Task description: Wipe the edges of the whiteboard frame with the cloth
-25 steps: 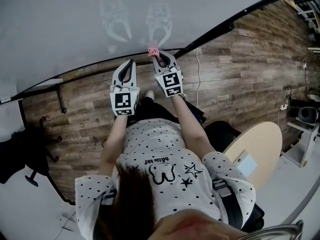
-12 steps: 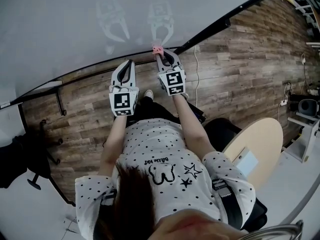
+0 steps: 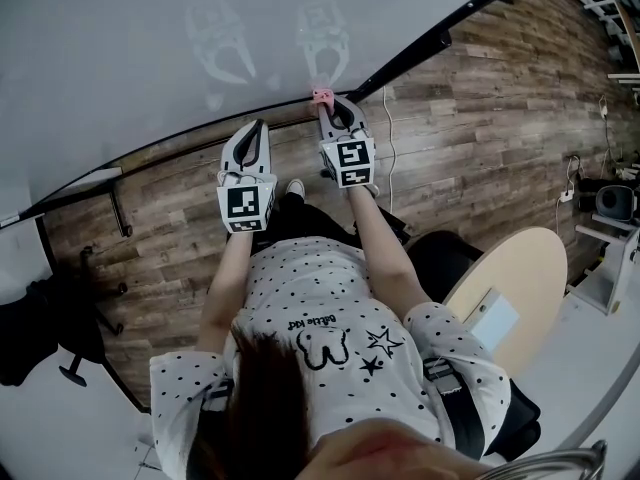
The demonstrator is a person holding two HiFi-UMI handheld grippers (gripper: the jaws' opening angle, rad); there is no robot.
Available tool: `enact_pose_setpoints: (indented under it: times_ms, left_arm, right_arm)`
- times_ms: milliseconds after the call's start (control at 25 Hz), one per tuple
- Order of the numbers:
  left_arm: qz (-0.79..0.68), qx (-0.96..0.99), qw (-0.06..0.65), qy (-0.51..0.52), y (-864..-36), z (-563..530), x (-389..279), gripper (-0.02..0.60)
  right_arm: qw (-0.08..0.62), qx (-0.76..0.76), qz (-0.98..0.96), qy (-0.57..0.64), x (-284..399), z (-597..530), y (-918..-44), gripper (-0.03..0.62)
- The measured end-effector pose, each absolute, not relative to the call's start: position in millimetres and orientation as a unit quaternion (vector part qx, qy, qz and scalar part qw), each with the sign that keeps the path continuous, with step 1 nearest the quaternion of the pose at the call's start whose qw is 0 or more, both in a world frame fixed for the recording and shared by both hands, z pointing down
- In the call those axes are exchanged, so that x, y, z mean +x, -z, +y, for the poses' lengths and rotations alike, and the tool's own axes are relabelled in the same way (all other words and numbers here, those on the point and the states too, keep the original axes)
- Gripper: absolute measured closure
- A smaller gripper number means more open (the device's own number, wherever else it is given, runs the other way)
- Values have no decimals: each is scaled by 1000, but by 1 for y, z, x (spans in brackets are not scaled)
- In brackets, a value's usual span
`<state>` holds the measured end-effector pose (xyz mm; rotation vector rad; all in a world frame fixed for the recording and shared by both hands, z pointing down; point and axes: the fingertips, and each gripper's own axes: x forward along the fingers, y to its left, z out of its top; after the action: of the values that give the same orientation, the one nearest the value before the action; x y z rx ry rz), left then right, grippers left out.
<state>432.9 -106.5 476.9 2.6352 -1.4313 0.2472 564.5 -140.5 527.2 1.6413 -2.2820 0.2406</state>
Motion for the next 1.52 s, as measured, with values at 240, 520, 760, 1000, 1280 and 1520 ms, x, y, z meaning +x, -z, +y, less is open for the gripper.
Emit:
enact_pose_setpoints:
  times_ms: [240, 520, 760, 1000, 1280, 1520]
  left_arm:
    - [-470, 877, 63, -80, -476, -104, 436, 566]
    - [-471, 877, 60, -73, -470, -100, 439, 566]
    - [-473, 876, 59, -67, -466, -97, 436, 566]
    - [-475, 876, 58, -62, -462, -96, 433, 566]
    - [-474, 877, 54, -59, -458, -97, 432, 566]
    - [-474, 877, 54, -58, -457, -97, 431, 566]
  right_arm:
    - [156, 587, -789, -91, 573, -141, -526, 563]
    - [157, 601, -778, -93, 591, -139, -530, 563]
    - [158, 601, -779, -86, 591, -141, -527, 563]
    - [163, 603, -776, -87, 595, -141, -527, 563]
    - [169, 612, -768, -86, 607, -140, -528, 563]
    - [168, 621, -761, -89, 616, -141, -528, 563]
